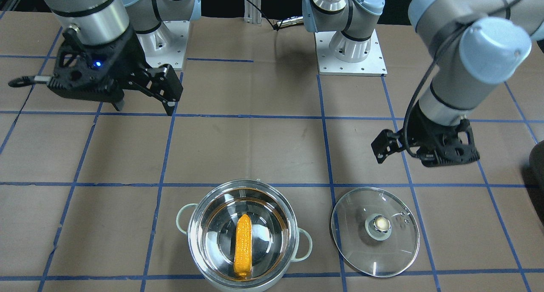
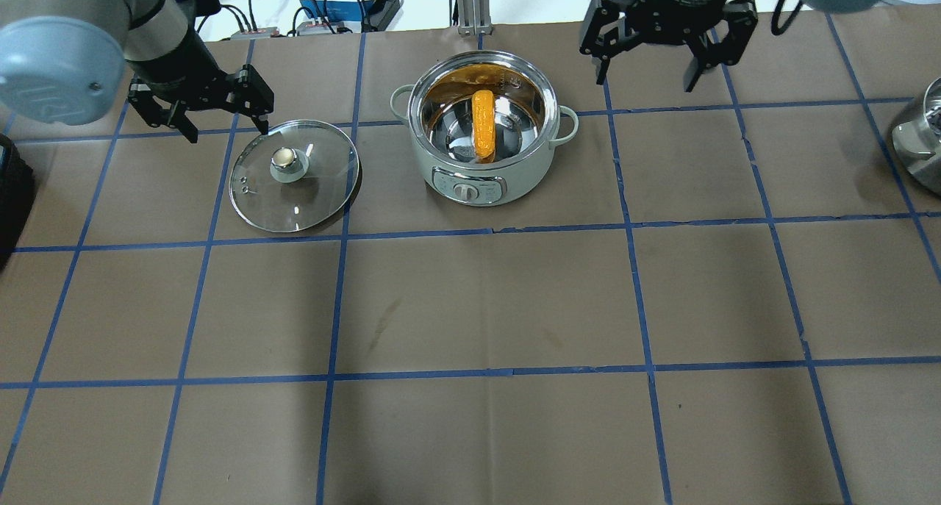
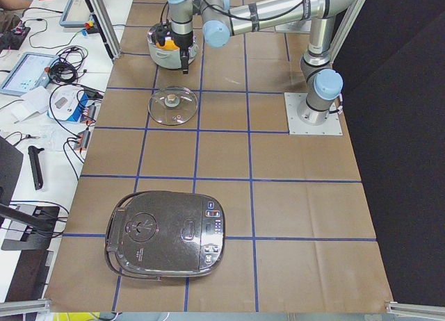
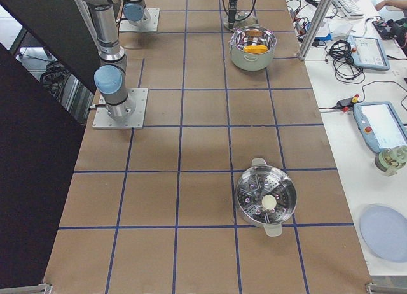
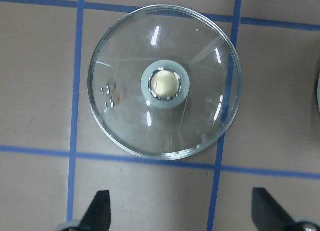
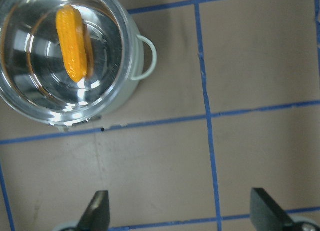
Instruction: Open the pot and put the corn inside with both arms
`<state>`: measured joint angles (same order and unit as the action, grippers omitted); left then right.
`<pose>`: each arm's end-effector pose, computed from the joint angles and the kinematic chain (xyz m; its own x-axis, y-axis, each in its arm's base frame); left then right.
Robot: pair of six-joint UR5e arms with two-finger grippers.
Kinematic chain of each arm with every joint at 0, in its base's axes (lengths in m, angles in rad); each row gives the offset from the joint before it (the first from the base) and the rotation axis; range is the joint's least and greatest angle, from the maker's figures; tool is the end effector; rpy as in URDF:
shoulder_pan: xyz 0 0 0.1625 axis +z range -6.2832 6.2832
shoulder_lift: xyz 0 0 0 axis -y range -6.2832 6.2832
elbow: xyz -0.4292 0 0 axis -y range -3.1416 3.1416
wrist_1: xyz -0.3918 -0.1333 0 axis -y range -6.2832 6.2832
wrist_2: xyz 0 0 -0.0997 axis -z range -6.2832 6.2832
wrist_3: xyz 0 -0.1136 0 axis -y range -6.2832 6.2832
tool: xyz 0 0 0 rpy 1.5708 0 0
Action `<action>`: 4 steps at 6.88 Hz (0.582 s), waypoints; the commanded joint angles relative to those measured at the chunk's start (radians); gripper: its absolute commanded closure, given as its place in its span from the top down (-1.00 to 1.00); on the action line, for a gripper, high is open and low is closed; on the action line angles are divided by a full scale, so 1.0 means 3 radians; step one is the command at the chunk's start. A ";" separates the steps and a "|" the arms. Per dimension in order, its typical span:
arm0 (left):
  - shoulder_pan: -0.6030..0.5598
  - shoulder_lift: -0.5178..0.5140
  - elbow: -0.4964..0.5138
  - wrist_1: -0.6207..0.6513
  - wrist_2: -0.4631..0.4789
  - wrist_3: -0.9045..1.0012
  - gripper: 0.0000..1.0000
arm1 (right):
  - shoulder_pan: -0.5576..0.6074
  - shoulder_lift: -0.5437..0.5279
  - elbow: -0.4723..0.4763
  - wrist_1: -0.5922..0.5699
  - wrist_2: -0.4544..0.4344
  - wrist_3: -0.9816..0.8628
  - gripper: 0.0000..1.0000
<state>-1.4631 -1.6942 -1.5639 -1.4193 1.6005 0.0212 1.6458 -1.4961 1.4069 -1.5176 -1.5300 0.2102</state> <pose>-0.0705 -0.5564 0.4329 -0.9957 -0.0874 -0.0304 -0.0863 0.9957 -0.0343 0.1770 -0.5142 0.5156 -0.9899 0.1333 -0.0474 0.1346 0.9905 -0.0267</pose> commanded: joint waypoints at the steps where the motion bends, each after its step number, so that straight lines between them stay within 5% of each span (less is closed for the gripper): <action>1: -0.0189 0.0339 -0.0119 -0.0254 0.0044 -0.0019 1.00 | -0.0040 -0.0274 0.0327 -0.0024 -0.0008 -0.0010 1.00; 4: -0.0216 0.0447 -0.0186 -0.0254 0.0319 -0.0004 1.00 | -0.0040 -0.0280 0.0321 -0.0065 -0.0013 -0.0021 1.00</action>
<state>-1.5228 -1.5725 -1.6119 -1.4937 1.6585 0.0183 1.6338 -1.5790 1.5035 -1.5282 -1.5331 0.2047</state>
